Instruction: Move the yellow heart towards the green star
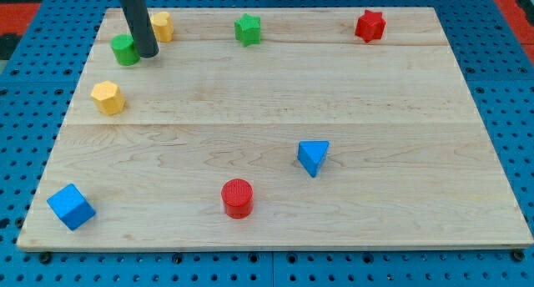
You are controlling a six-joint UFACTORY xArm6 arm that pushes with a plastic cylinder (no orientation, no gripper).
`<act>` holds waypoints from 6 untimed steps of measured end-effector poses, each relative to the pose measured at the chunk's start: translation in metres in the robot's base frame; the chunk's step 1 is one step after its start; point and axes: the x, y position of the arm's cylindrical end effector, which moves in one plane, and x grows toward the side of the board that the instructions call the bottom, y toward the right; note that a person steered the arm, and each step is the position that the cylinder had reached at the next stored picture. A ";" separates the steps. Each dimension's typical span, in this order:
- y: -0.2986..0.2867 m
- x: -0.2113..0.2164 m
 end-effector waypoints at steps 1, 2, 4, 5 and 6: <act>-0.007 -0.029; -0.008 -0.053; -0.044 -0.087; -0.034 -0.105; 0.014 -0.105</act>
